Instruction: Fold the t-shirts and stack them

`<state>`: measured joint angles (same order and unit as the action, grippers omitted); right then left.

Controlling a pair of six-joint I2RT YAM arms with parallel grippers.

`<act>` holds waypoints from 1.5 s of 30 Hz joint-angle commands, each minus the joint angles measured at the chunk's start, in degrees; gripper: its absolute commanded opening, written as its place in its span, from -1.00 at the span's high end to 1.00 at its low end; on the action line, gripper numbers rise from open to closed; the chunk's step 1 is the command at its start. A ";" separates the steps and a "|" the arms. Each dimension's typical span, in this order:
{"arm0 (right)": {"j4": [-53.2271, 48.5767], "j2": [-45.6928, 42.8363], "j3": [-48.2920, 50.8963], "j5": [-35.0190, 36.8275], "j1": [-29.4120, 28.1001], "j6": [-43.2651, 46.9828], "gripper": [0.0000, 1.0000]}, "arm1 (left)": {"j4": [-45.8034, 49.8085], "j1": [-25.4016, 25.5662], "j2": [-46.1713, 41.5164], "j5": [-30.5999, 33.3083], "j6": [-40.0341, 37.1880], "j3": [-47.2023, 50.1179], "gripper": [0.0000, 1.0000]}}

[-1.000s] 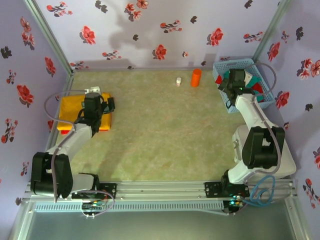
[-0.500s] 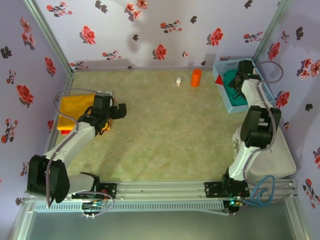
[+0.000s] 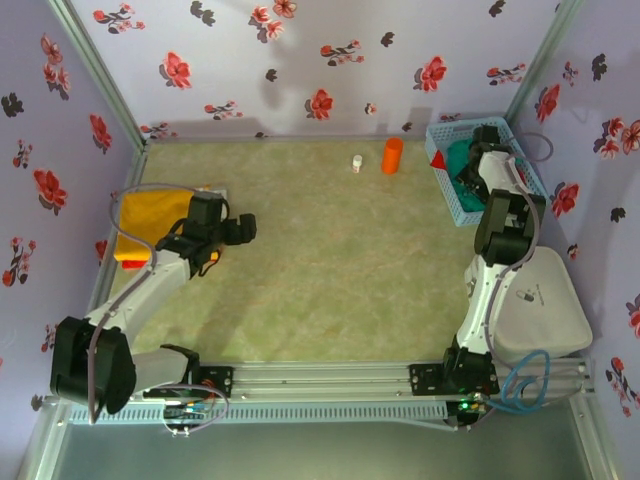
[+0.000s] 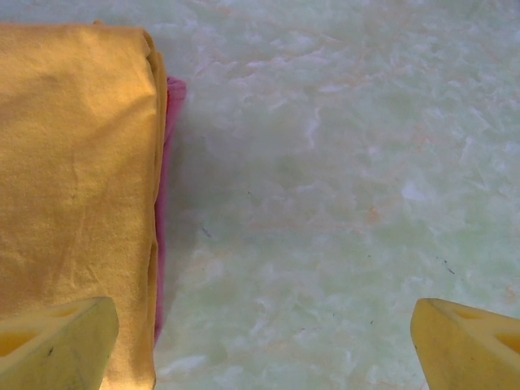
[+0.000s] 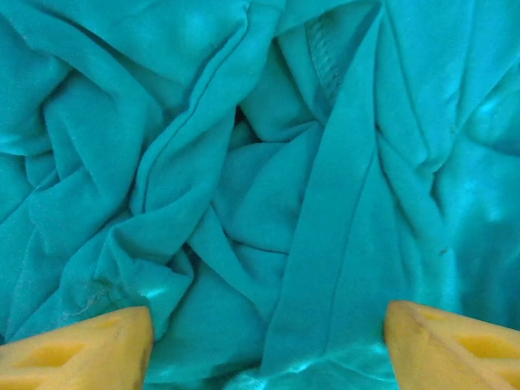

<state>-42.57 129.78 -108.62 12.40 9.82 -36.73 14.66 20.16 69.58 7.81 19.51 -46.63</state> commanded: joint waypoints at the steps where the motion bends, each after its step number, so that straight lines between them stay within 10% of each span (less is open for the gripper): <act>1: -2.23 1.16 -1.81 -2.36 0.02 -0.89 -0.44 | -0.17 0.41 -1.35 -0.77 1.31 1.35 -0.87; 4: -2.17 1.62 -1.86 -4.58 0.01 -0.79 -0.26 | 0.29 0.40 -1.20 -0.78 0.91 1.54 -0.87; 11: -2.56 -0.23 -2.15 -5.98 0.01 -0.79 0.99 | 0.60 0.41 -2.05 -0.61 0.27 1.96 -0.87; 29: 16.11 -28.79 15.19 3.15 -0.62 -1.87 1.00 | -0.45 0.40 -1.56 -0.87 0.18 2.21 -0.89; 45: 25.74 -59.20 34.44 4.52 -12.98 13.12 1.00 | -0.81 0.24 1.92 -6.43 4.92 -1.67 -0.90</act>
<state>-18.85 74.87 -75.85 17.78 -1.89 -27.86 14.04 20.16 71.00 3.51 22.20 -45.65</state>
